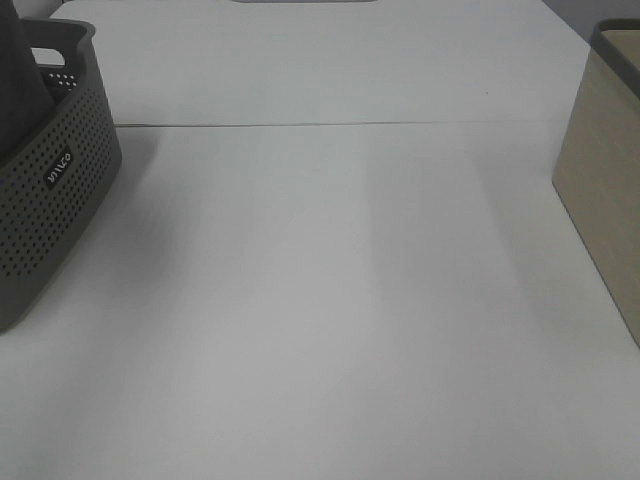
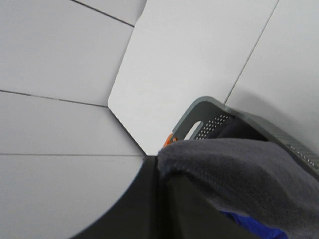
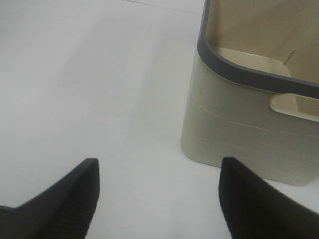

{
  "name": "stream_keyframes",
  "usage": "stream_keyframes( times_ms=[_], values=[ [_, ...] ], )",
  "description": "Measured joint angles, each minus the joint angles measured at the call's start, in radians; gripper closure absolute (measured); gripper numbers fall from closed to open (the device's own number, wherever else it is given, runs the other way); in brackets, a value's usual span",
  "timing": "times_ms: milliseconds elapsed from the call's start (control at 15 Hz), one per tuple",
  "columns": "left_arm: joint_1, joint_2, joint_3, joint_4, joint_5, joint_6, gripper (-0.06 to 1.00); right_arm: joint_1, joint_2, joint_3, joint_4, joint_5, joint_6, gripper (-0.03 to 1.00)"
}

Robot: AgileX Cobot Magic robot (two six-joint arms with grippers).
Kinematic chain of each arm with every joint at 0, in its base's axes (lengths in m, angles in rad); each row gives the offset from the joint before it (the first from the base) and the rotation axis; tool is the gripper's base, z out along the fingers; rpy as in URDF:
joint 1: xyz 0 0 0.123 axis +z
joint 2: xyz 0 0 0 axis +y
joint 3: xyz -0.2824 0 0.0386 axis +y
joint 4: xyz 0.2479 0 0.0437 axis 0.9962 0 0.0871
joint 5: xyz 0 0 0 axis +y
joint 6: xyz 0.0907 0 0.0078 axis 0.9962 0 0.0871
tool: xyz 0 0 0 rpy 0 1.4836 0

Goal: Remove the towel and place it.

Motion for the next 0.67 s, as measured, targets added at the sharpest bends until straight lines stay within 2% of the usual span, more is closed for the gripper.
stream_keyframes(
  times_ms=[200, 467, 667],
  values=[
    [-0.119, -0.02, 0.0, -0.003, -0.018, -0.033, 0.94, 0.0, 0.0, 0.0, 0.0, 0.0, 0.0, 0.3],
    [-0.304, 0.048, -0.001, -0.013, -0.144, -0.098, 0.94, 0.0, 0.0, 0.0, 0.008, 0.0, 0.0, 0.3],
    [-0.379, 0.164, -0.001, -0.015, -0.151, -0.12, 0.94, 0.0, 0.11, -0.005, 0.114, -0.013, -0.033, 0.3]
  ],
)
